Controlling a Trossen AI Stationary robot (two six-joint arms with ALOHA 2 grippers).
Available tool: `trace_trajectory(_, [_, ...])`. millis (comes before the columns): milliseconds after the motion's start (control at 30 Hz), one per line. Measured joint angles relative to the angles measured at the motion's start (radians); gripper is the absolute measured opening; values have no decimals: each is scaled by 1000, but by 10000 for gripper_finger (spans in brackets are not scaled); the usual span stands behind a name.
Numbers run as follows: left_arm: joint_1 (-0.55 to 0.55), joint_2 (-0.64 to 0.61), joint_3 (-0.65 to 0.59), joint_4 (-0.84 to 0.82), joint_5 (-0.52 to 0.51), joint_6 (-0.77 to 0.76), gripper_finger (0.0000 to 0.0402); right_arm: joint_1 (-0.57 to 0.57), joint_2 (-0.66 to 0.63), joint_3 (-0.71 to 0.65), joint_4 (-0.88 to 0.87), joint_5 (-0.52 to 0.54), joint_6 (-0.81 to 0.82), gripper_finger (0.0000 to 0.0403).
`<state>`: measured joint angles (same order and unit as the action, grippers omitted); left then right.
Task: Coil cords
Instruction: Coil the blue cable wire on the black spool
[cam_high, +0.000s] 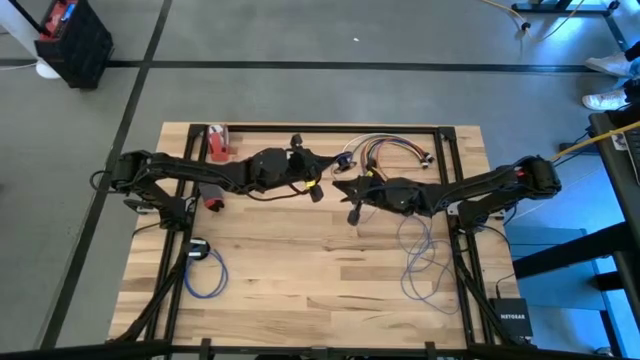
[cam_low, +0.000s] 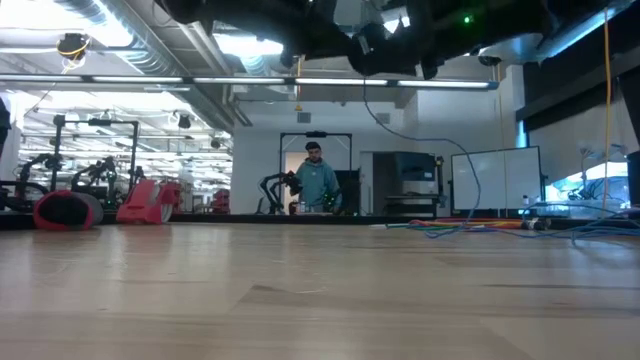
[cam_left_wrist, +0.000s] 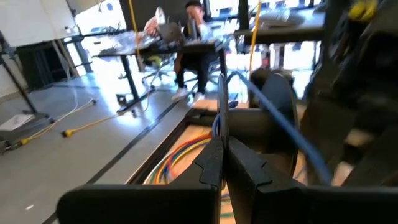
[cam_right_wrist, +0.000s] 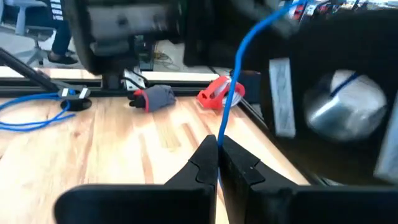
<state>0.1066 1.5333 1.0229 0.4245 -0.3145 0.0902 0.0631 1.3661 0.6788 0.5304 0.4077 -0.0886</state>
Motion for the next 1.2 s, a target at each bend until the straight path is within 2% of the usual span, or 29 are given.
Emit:
trace_trajectory(333, [-15, 0, 0, 26, 0, -4, 5, 2, 57, 0, -23, 0, 6, 11])
trace_trajectory(667, [-40, -38, 0, -20, -1, 31, 5, 2, 57, -1, -232, 111, 6, 11])
trace_trajectory(1000, [-66, -62, 0, -123, -2, 79, 5, 2, -30, -2, -453, 277, 5, 11])
trace_trajectory(1200, [-65, -71, 0, -161, -3, 94, 5, 2, -113, -2, -521, 307, 5, 11])
